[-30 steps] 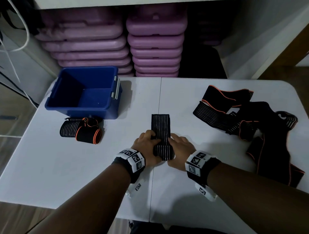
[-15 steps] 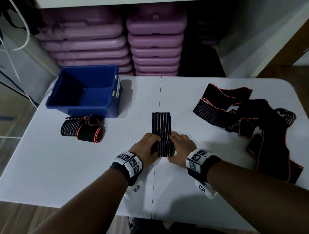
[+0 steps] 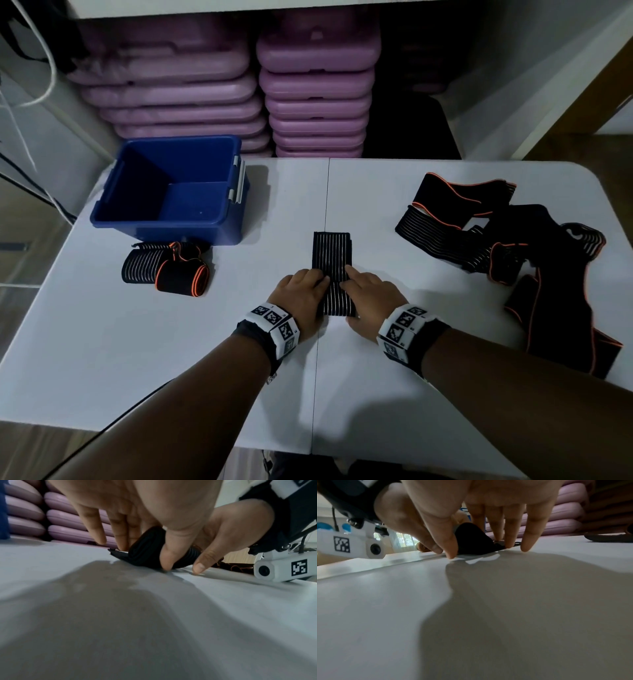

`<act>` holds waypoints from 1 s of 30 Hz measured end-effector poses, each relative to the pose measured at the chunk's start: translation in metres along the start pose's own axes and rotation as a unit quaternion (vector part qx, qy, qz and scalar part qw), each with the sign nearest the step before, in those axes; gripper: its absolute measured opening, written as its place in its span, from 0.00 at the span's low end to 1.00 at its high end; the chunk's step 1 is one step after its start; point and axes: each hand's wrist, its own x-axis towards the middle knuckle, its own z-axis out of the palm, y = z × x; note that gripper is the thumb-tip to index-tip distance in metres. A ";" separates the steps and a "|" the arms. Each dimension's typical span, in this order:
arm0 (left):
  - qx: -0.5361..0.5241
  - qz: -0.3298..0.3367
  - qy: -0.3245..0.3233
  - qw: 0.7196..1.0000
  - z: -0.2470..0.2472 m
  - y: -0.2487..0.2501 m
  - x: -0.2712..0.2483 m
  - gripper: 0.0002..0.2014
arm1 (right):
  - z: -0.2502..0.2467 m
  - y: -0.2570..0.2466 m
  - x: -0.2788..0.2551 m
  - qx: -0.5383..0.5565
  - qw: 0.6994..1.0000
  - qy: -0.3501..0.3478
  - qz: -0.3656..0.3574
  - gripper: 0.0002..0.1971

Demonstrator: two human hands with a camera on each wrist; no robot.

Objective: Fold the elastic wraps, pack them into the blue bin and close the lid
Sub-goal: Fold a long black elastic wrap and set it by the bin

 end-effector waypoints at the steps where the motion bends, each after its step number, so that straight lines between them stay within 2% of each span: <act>1: -0.013 0.001 -0.010 1.000 0.000 -0.001 0.001 0.37 | -0.001 0.000 0.002 0.005 1.000 0.005 0.000 0.29; 4: -0.056 0.009 -0.035 0.998 -0.005 -0.006 0.004 0.36 | -0.003 0.000 0.005 0.046 0.999 -0.001 0.016 0.27; 6: -0.085 0.015 -0.042 0.995 -0.008 -0.007 0.004 0.33 | -0.004 0.001 0.006 0.077 0.997 -0.010 0.016 0.24; 10: -0.141 -0.018 -0.082 0.986 -0.008 -0.007 0.005 0.22 | -0.001 0.009 0.003 0.148 0.988 -0.018 0.040 0.10; 12: -0.205 -0.064 -0.109 0.971 -0.007 -0.007 0.007 0.23 | 0.001 0.013 0.001 0.155 0.987 -0.024 0.041 0.11; 14: -0.269 -0.098 -0.119 0.951 -0.008 -0.006 0.011 0.24 | -0.002 0.013 0.001 0.149 0.987 -0.030 0.044 0.18; 19: -0.324 -0.149 -0.019 0.934 -0.010 -0.005 0.022 0.18 | -0.016 0.015 0.017 0.202 0.973 -0.004 0.110 0.19; 22: -0.271 -0.166 0.031 0.948 -0.010 -0.002 0.026 0.17 | -0.021 0.017 0.023 0.242 0.959 0.017 0.144 0.25; 26: -0.190 -0.145 0.053 0.970 -0.012 0.008 0.027 0.13 | -0.020 0.017 0.026 0.234 0.959 0.019 0.157 0.19; 28: -0.148 -0.140 0.042 0.978 -0.013 0.017 0.024 0.14 | -0.021 0.015 0.025 0.221 0.964 0.023 0.149 0.16; 30: -0.156 -0.158 0.034 0.974 -0.011 0.023 0.021 0.18 | -0.021 0.013 0.023 0.215 0.965 0.027 0.147 0.15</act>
